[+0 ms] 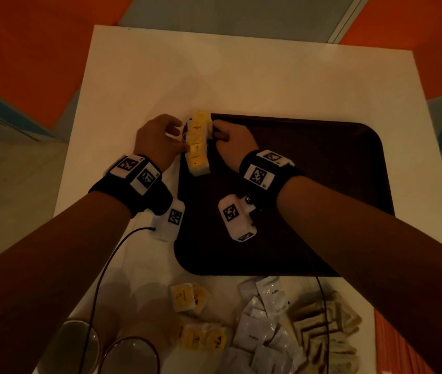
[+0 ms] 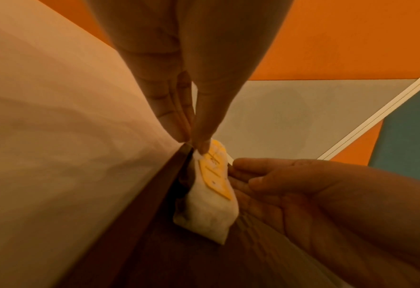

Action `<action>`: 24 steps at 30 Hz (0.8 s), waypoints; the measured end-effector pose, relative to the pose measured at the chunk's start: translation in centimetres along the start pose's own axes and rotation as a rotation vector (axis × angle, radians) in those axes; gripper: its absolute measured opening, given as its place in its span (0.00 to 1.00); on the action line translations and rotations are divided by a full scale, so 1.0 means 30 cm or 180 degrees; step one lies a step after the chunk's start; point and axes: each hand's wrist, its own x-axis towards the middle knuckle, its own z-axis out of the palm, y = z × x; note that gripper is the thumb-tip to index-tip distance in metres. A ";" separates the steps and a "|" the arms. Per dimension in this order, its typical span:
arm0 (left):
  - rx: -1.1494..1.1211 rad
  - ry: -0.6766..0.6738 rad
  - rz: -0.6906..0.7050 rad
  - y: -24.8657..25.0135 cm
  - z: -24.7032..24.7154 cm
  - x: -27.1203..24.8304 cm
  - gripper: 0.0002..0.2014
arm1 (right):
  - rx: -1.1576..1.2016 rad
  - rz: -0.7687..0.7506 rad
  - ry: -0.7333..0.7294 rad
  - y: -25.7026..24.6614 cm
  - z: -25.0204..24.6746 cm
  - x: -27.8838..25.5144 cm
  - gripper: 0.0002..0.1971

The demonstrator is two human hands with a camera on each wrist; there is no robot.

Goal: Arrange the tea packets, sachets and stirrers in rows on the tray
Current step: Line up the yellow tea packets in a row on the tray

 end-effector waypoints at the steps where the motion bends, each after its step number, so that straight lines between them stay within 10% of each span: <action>1: -0.0056 -0.0026 -0.0013 0.001 0.001 -0.001 0.20 | 0.0018 0.0004 -0.0015 -0.002 -0.002 -0.003 0.26; 14: 0.0164 -0.0923 -0.0096 0.012 -0.052 -0.074 0.19 | -0.0176 0.0240 -0.0033 0.049 0.035 -0.123 0.08; 24: 0.0077 -0.0578 -0.0046 -0.002 -0.039 -0.065 0.16 | -0.0043 0.0313 0.0095 0.028 0.021 -0.115 0.12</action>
